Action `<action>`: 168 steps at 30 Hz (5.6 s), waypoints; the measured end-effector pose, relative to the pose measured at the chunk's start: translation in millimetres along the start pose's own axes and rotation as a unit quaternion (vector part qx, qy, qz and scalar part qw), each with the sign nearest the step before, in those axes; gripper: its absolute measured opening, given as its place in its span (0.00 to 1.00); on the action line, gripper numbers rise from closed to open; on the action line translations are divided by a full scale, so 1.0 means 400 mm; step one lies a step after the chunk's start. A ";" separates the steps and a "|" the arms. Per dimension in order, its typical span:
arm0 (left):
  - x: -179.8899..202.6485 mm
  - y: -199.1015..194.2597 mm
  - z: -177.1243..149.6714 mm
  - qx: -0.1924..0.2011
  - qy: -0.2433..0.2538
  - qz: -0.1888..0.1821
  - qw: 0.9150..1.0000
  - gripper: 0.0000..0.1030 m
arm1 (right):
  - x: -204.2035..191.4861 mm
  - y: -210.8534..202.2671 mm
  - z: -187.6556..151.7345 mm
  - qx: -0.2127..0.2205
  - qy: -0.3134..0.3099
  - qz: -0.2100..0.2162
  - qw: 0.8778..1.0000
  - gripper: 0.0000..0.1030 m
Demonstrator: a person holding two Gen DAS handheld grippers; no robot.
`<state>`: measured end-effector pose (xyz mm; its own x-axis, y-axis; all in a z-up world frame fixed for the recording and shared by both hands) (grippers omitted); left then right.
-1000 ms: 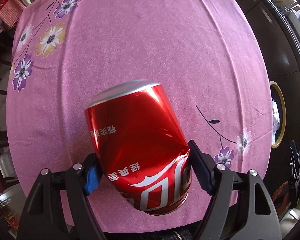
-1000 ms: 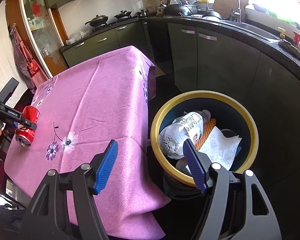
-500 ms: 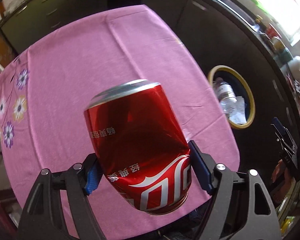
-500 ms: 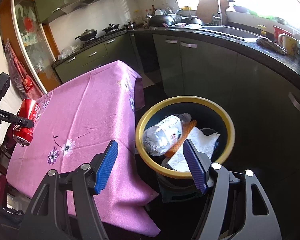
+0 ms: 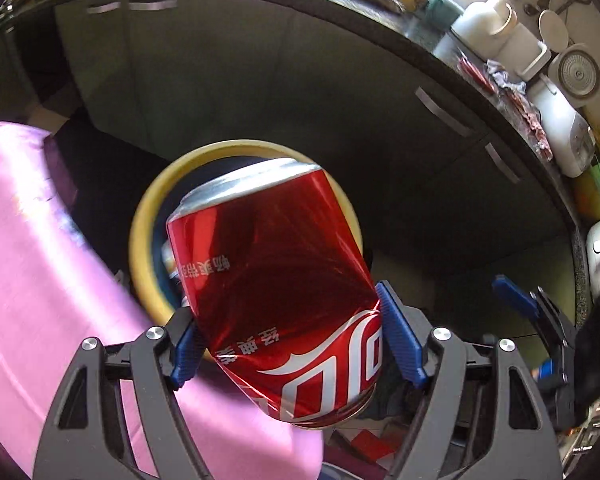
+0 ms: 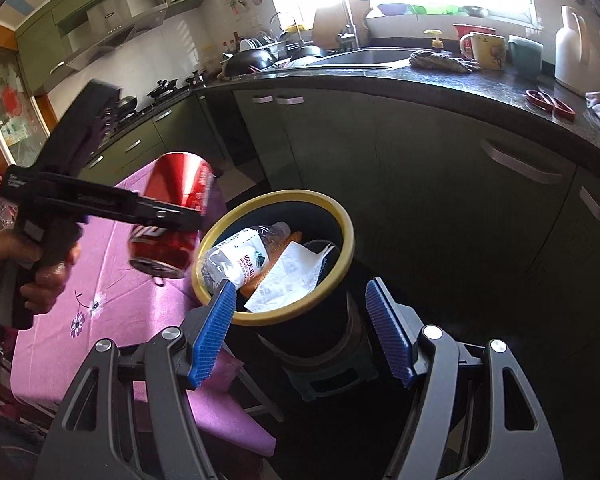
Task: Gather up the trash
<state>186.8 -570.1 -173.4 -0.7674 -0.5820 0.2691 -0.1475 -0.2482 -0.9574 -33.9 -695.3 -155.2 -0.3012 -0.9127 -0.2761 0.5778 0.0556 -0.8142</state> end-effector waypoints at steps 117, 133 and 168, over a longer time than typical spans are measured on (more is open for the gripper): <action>-0.305 -0.614 -1.253 0.415 -0.254 0.285 0.826 0.94 | -0.644 -0.166 -0.164 0.137 -0.204 -0.004 0.969 0.95; -0.305 -0.607 -1.248 0.411 -0.250 0.285 0.829 0.94 | -0.640 -0.152 -0.165 0.133 -0.206 -0.004 0.969 0.95; -0.339 -0.599 -1.218 0.397 -0.250 0.283 0.836 0.94 | -0.636 -0.101 -0.154 0.116 -0.215 -0.007 0.970 0.95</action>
<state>22.3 -54.6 -31.5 -0.1870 -0.9824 -0.0026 0.7649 -0.1439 -0.6279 -27.5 -440.5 -83.6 0.0061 -0.9999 0.0134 0.7468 -0.0043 -0.6651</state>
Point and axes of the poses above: each gripper's, at about its wrist camera, not at the fingertips, and y roughly the way its jaws point, x to its right, z to its top, the point moved 7 cm from there along y, roughly the way its jaws point, and after that the axes turned 15 degrees about -x, right-handed, at the moved point
